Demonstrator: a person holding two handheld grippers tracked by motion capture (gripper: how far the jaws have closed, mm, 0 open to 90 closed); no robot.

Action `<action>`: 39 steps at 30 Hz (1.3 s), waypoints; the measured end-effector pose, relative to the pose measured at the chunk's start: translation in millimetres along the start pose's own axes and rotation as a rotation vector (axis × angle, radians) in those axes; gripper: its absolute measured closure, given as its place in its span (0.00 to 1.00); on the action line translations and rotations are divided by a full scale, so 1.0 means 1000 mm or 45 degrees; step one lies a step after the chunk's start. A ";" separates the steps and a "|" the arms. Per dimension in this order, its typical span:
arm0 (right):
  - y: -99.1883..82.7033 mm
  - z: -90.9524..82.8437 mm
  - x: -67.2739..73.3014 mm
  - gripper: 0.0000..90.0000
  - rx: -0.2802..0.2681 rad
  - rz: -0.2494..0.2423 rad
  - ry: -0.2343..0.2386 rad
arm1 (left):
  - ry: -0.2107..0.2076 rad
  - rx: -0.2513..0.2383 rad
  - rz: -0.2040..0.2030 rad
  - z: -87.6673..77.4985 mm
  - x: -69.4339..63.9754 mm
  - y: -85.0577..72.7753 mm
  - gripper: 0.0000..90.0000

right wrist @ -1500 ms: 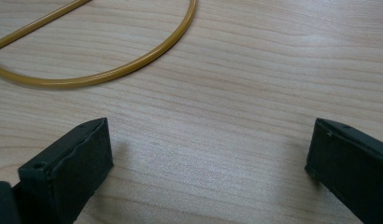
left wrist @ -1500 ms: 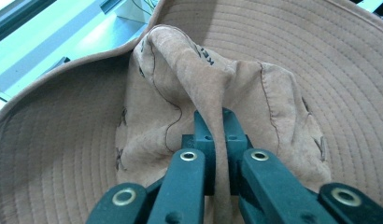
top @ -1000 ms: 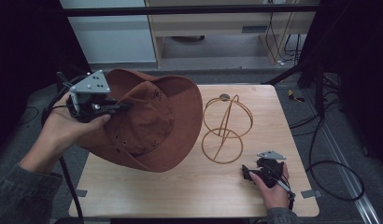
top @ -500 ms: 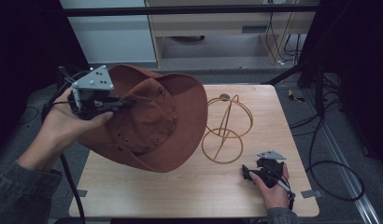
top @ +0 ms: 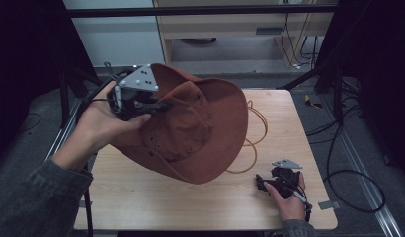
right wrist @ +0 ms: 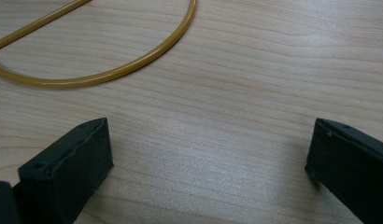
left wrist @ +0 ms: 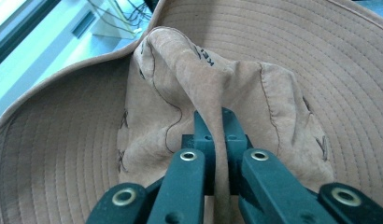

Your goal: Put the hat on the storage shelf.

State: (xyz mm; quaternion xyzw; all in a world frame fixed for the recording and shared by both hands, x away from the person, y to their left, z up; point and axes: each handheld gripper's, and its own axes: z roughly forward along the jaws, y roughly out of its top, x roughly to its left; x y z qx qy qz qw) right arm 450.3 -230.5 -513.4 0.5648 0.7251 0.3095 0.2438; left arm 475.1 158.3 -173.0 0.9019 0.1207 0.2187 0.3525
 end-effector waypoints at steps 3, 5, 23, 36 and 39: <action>0.000 0.000 0.000 0.00 0.000 0.000 0.000 | -0.020 0.001 0.012 0.011 -0.002 0.010 0.98; 0.000 0.000 0.000 0.00 0.000 0.001 0.000 | -0.034 -0.001 0.014 0.019 -0.004 0.017 0.98; 0.000 0.000 0.000 0.00 -0.001 -0.002 0.000 | -0.087 0.005 0.033 0.069 -0.008 0.055 0.98; 0.000 0.000 0.000 0.00 -0.001 -0.001 0.003 | -0.092 0.000 0.032 0.085 -0.007 0.073 0.98; 0.000 0.000 0.000 0.00 0.000 0.000 0.003 | -0.095 0.000 0.031 0.091 -0.007 0.076 0.98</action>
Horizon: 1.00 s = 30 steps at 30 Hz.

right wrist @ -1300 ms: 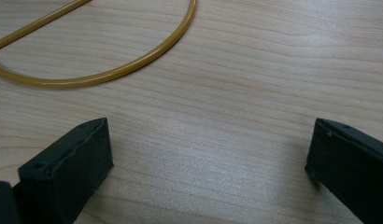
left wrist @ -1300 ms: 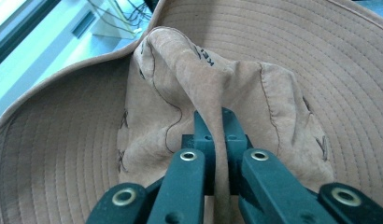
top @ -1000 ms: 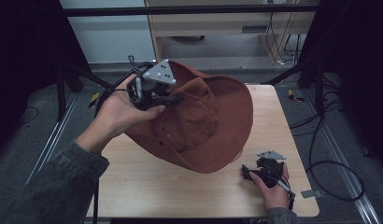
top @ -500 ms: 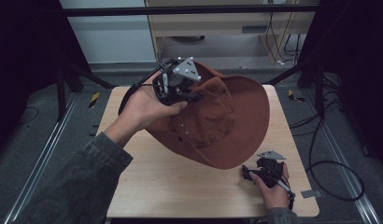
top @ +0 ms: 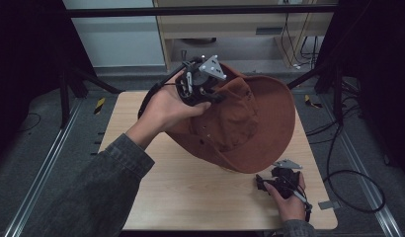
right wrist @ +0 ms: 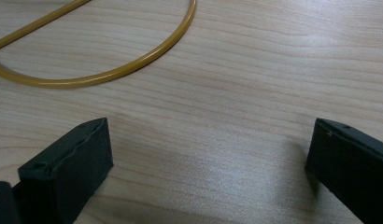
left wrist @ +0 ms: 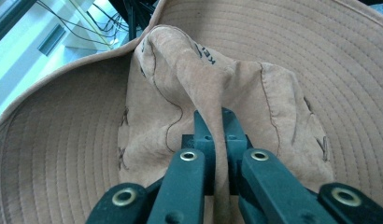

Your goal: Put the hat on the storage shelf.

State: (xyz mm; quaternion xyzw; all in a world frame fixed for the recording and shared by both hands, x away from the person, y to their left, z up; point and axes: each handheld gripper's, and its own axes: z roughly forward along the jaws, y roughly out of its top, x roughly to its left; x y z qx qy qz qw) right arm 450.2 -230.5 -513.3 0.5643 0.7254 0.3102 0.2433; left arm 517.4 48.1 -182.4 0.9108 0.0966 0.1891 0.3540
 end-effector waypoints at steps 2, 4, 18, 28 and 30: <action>0.000 0.000 0.000 0.00 -0.001 0.000 0.000 | -0.001 0.006 0.004 0.004 0.001 0.001 0.98; 0.000 0.000 0.000 0.00 0.000 0.000 0.000 | -0.002 0.008 -0.003 0.008 0.003 0.002 0.98; 0.000 0.000 0.000 0.00 -0.001 -0.005 0.000 | 0.003 0.024 0.004 0.027 0.004 0.012 0.98; 0.000 0.000 -0.001 0.00 -0.005 -0.025 -0.004 | -0.010 0.040 -0.013 0.048 0.007 0.015 0.98; 0.000 0.000 -0.001 0.00 -0.004 -0.026 -0.004 | -0.014 0.046 -0.017 0.052 0.008 0.015 0.98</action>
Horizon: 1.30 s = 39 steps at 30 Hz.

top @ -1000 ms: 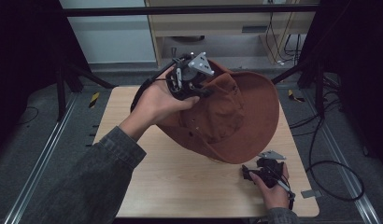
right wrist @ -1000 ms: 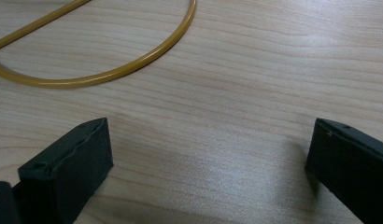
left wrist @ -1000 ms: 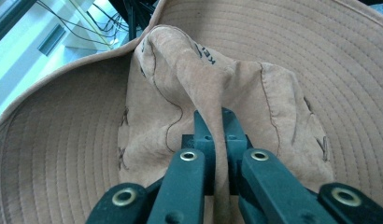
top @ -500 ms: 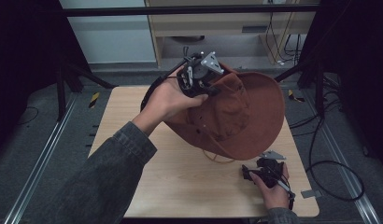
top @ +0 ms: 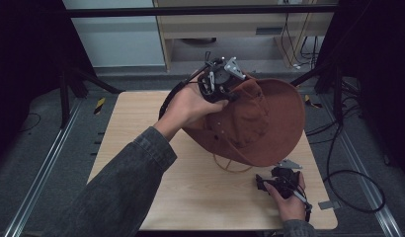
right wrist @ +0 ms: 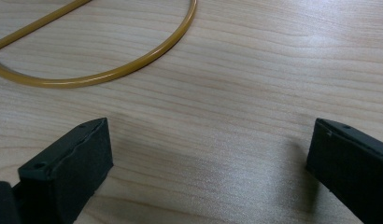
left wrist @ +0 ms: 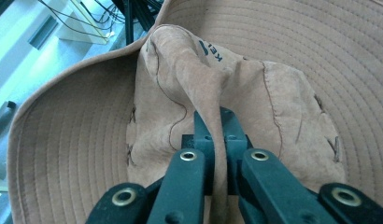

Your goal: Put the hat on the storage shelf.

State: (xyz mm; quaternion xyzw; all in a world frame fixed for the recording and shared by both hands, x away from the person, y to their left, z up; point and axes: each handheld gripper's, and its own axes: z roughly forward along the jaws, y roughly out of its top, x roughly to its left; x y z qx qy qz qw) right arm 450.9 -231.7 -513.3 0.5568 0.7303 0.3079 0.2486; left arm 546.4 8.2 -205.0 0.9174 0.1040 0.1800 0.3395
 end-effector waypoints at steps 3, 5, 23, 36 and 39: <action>0.000 0.000 0.000 0.00 0.001 0.000 0.000 | -0.002 0.010 0.004 0.005 0.001 0.000 0.98; 0.000 0.000 0.000 0.00 0.001 -0.001 0.000 | -0.003 0.017 0.003 0.008 0.001 0.001 0.98; 0.000 0.000 0.000 0.00 0.002 -0.002 0.001 | -0.040 0.030 -0.023 0.031 0.000 -0.001 0.97; 0.000 0.000 0.000 0.00 0.000 -0.001 0.000 | -0.029 0.020 -0.041 0.036 -0.001 -0.005 0.87; 0.000 0.000 0.000 0.00 0.000 -0.001 0.000 | -0.019 0.015 -0.049 0.037 -0.001 -0.006 0.83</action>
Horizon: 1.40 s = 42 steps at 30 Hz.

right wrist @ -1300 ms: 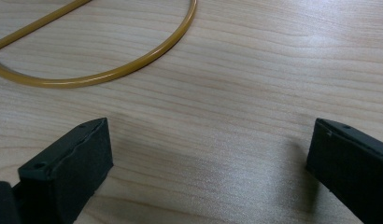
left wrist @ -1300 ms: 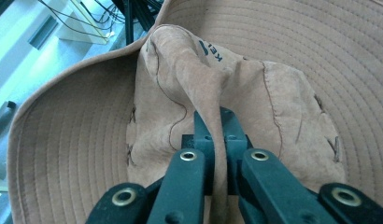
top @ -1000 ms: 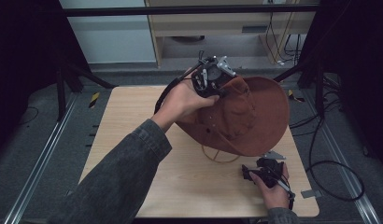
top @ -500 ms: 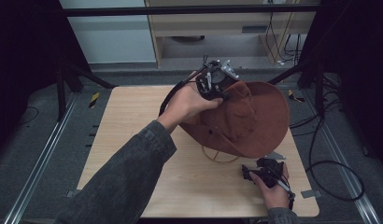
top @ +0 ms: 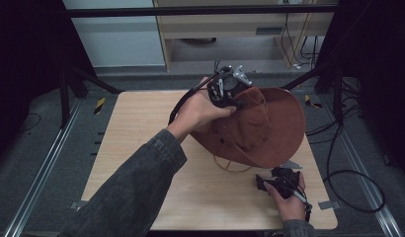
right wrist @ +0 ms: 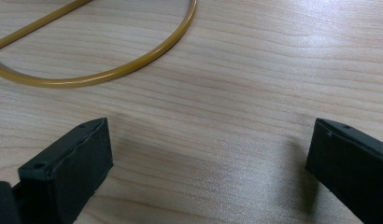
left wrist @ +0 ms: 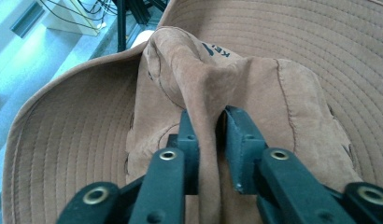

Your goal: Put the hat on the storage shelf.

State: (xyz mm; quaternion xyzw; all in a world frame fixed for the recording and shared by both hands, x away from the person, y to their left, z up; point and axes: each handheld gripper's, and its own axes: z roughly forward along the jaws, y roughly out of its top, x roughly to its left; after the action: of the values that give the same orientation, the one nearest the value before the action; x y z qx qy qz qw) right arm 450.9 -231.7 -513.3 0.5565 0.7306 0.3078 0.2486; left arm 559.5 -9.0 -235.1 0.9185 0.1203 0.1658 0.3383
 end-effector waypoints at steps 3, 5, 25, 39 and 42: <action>0.000 0.000 0.000 0.00 0.001 -0.001 0.000 | 0.029 -0.015 -0.019 0.000 -0.001 -0.001 0.69; 0.000 0.000 0.000 0.00 0.001 -0.001 -0.001 | 0.052 -0.031 -0.029 0.000 -0.002 -0.002 0.61; 0.000 0.000 0.000 0.00 0.001 0.000 0.000 | 0.052 -0.096 -0.071 -0.008 -0.008 -0.006 0.12; 0.000 0.000 0.000 0.00 0.001 0.000 0.000 | 0.047 -0.136 -0.054 -0.030 -0.013 -0.013 0.05; 0.000 0.000 0.000 0.00 0.000 0.001 0.000 | 0.057 -0.140 -0.052 -0.038 -0.013 -0.018 0.05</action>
State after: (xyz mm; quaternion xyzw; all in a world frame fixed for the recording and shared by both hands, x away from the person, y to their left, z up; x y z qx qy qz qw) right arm 450.9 -231.7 -513.3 0.5567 0.7304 0.3079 0.2484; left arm 530.9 21.8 -222.9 0.8919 0.1373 0.1856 0.3889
